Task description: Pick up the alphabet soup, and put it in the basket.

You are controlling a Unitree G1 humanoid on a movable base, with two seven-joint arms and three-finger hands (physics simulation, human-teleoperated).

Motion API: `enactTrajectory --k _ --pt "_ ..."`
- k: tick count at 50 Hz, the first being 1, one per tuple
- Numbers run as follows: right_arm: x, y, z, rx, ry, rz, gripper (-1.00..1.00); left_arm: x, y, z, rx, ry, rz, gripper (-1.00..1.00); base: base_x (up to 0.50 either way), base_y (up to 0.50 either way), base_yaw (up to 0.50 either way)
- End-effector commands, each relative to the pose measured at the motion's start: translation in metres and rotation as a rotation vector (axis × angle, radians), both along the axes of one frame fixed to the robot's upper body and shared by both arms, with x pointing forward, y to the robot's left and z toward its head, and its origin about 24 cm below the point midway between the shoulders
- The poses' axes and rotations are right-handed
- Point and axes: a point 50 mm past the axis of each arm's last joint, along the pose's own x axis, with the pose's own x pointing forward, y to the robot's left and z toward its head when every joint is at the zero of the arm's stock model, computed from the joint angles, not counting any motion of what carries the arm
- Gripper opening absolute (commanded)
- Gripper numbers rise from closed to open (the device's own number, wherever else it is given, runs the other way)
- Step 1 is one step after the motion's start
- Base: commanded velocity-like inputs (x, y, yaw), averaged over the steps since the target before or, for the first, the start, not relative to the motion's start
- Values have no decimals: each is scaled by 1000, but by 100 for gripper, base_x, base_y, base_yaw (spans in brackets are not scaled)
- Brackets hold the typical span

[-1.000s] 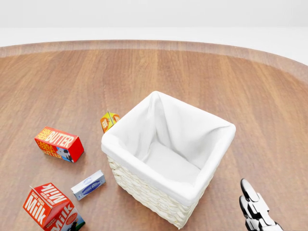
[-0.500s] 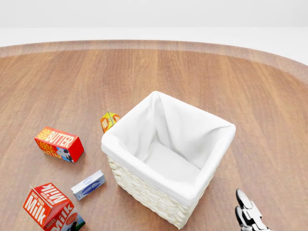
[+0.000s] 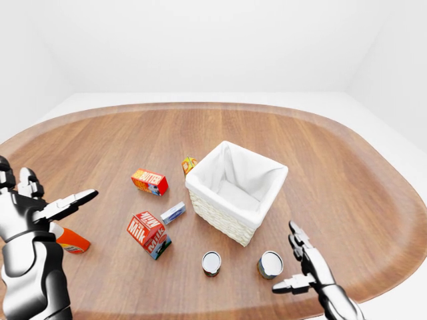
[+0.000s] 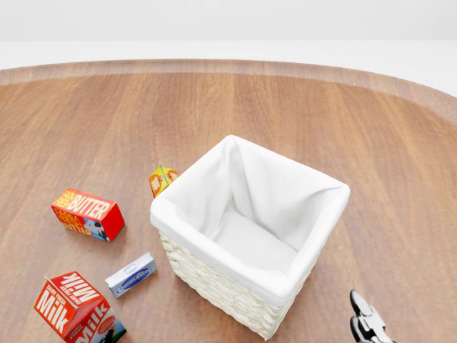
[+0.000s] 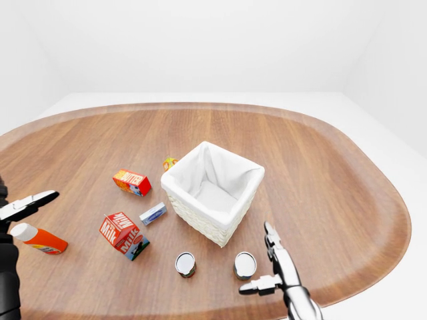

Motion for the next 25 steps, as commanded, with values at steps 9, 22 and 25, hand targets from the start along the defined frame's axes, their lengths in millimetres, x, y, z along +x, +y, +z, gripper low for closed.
enactTrajectory --k 9,22,25 --pt "10 -1 -11 -36 40 -2 100 0 -1 0 1 4 -2 100 0 0 0" --pt "21 -3 -17 -65 61 -10 100 0 -1 1 5 -2 -2 100 0 0 0" --pt "22 -1 -14 -79 46 -3 100 -1 -1 2 6 -4 -2 100 0 0 0"
